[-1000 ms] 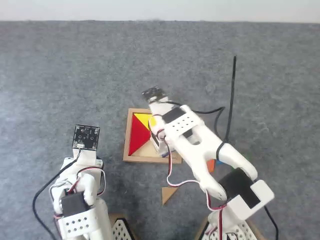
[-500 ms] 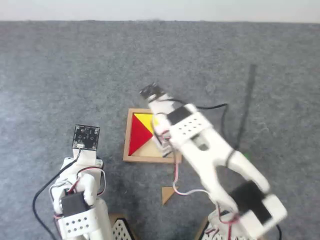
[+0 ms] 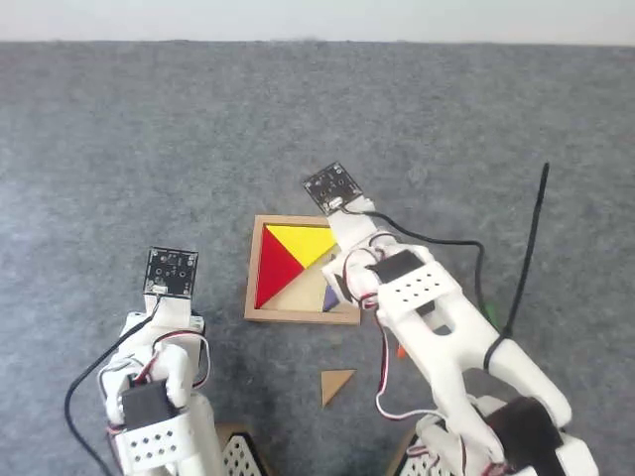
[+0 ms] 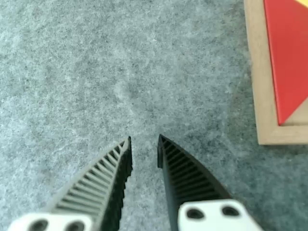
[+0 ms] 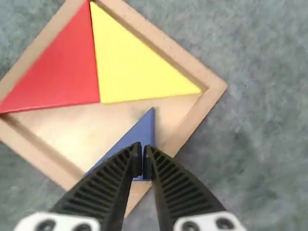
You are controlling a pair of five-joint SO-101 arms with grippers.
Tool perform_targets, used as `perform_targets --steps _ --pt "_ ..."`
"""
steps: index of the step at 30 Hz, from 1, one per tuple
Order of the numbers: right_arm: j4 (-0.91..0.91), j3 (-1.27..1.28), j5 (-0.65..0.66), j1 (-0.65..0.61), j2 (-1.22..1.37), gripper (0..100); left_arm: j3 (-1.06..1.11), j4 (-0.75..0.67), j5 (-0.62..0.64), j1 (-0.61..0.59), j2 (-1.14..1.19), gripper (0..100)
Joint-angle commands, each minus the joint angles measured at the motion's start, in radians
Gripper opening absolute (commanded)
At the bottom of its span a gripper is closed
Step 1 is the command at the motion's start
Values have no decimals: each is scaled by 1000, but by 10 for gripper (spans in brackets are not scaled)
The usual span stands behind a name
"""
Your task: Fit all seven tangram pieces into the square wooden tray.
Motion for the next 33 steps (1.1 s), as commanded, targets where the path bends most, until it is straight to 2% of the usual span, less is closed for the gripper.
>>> perform_targets --steps 1,10,19,26,33 --pt "-50 -2 55 25 -58 13 -8 6 8 3 -11 87" --pt "-39 -31 55 65 64 12 -8 6 8 3 -11 87" --pt "147 -163 54 58 179 12 -8 6 8 3 -11 87" --pt "197 -172 64 -19 177 12 -8 6 8 3 -11 87" --pt "252 -189 195 -61 168 12 -8 6 8 3 -11 87"
